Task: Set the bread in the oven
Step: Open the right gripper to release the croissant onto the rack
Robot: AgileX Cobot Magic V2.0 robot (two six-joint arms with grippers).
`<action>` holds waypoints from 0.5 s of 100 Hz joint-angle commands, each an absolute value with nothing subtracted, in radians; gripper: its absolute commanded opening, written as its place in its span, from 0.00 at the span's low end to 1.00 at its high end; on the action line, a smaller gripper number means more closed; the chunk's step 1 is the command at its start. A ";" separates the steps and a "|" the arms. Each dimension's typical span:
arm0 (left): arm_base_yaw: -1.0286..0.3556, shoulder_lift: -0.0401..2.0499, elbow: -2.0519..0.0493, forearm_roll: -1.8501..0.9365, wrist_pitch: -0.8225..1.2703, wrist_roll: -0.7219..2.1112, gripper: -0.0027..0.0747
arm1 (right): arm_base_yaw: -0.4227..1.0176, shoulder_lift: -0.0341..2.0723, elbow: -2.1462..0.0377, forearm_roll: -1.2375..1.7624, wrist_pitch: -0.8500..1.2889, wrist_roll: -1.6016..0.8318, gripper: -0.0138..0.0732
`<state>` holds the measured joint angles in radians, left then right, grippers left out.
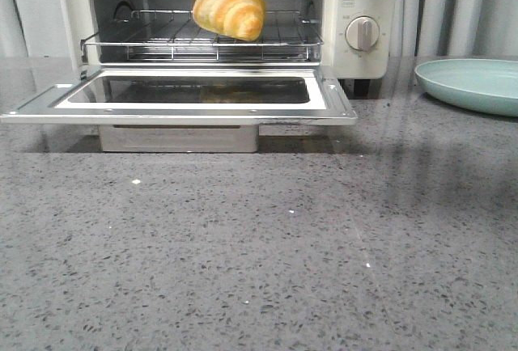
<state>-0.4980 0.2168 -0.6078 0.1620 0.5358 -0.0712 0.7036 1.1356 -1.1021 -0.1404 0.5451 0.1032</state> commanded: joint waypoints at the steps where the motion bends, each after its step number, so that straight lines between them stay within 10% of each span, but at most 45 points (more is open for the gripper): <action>1: -0.504 0.171 -0.580 0.169 0.447 -0.091 0.01 | 0.686 0.938 -0.991 -0.191 0.378 0.105 0.11; 50: -0.504 0.141 -0.516 0.165 0.460 -0.091 0.01 | 0.478 0.313 -0.586 -0.431 0.204 0.105 0.10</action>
